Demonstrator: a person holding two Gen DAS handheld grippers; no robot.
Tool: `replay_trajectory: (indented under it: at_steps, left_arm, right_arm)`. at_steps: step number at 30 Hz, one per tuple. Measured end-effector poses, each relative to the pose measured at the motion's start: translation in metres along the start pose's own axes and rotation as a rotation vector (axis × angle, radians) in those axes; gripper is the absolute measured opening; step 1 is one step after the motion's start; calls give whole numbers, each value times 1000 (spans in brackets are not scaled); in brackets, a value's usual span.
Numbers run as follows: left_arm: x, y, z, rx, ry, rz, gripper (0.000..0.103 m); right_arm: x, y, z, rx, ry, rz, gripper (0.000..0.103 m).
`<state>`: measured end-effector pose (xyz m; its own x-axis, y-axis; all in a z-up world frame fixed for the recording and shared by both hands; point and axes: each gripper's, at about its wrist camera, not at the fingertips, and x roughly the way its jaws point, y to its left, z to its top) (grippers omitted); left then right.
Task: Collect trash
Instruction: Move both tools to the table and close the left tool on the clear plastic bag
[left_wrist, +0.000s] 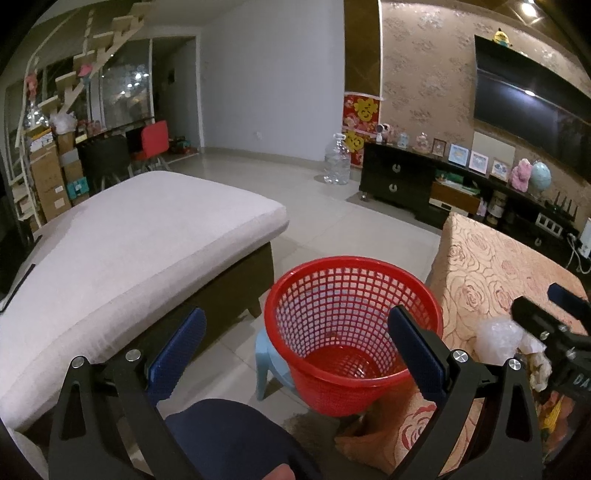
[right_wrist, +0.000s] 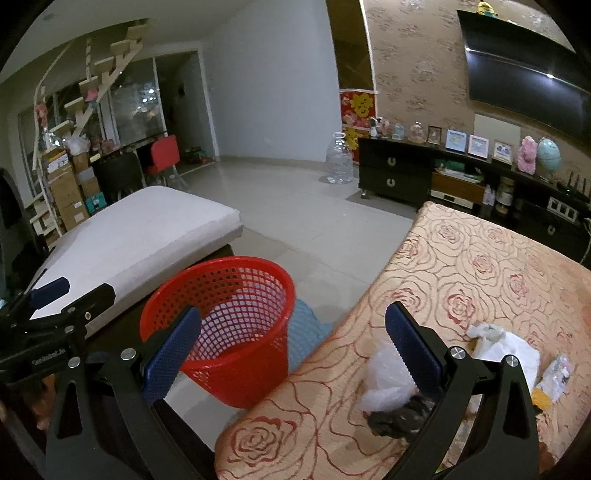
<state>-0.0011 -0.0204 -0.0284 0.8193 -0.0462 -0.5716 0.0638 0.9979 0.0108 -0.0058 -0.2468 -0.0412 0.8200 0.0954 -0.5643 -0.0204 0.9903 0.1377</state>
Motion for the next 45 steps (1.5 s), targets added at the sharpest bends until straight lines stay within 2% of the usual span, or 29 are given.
replay_trajectory:
  at_steps: [4,9,17,24,28,34,39,45]
  left_arm:
    - [6,-11,-2,25,16,-35,95]
    - [11,-29,-7,60,26,-83,95]
    - [26,-75,-14,136,57,-195,95]
    - [40,-144,-17,258,97,-352,95]
    - [50,-182,-19,338,91,-386,95]
    - [86,-239,-26,420,164,-459,95]
    - [113,-260,-38,448,221,-484,95]
    - [142,-267,-49,416,321,-519,93]
  right_arm:
    - [-12,-27,1,41,-11,-68,97]
    - [-34,-83,-4,158,-26,-163,97]
    - [-59,-145,-33,289,-12,-294,97]
    - [-70,-174,-47,338,-11,-343,97]
    - [-74,-189,-52,370,-9,-367,97]
    - [-77,-204,-61,394,9,-401,97]
    - [-83,-218,-69,427,18,-430,97]
    - [-83,-230,-79,456,41,-454,97]
